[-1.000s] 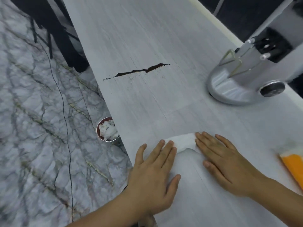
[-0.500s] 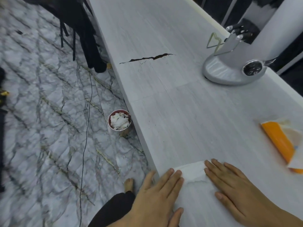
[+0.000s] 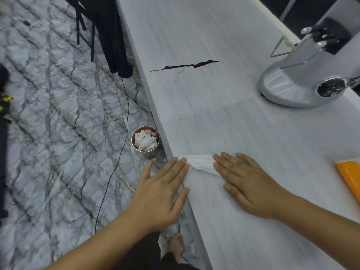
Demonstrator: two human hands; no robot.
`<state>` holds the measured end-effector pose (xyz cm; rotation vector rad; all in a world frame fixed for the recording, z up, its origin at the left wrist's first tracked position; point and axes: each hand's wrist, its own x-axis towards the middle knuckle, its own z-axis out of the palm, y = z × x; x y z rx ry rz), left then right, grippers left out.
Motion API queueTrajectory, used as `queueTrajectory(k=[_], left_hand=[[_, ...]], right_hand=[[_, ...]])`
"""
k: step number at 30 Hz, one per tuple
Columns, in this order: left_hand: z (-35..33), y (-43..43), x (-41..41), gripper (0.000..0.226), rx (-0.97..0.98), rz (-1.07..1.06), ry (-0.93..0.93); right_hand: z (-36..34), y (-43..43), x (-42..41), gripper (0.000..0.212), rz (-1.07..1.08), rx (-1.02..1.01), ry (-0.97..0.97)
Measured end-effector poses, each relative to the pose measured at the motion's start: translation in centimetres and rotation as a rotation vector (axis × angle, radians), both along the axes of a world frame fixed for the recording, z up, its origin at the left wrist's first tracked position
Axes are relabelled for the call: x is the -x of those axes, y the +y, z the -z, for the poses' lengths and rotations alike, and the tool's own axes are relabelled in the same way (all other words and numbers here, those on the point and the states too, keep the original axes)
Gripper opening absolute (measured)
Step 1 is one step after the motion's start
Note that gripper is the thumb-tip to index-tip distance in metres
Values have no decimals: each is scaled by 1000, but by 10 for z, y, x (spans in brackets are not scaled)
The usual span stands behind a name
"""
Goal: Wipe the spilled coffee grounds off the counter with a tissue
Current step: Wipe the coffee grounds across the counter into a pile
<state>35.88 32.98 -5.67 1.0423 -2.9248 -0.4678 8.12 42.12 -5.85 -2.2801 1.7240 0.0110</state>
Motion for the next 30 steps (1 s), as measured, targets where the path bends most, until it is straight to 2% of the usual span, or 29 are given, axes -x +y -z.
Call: queueTrajectory(k=[9,20,25,30], left_hand=[[5,-103,8,59,50,9,39],[13,-275,19,57,90,76,21],[15,-310,24,55,80,116,78],[14,-309,26,51,84,131,146]], right_hand=[[3,-124,13,58,26,29,5],[9,-288,26,54,61,80,-8],[12,-320,29,54,95,92,-26],[9,-315,19,55,158,83,-31]])
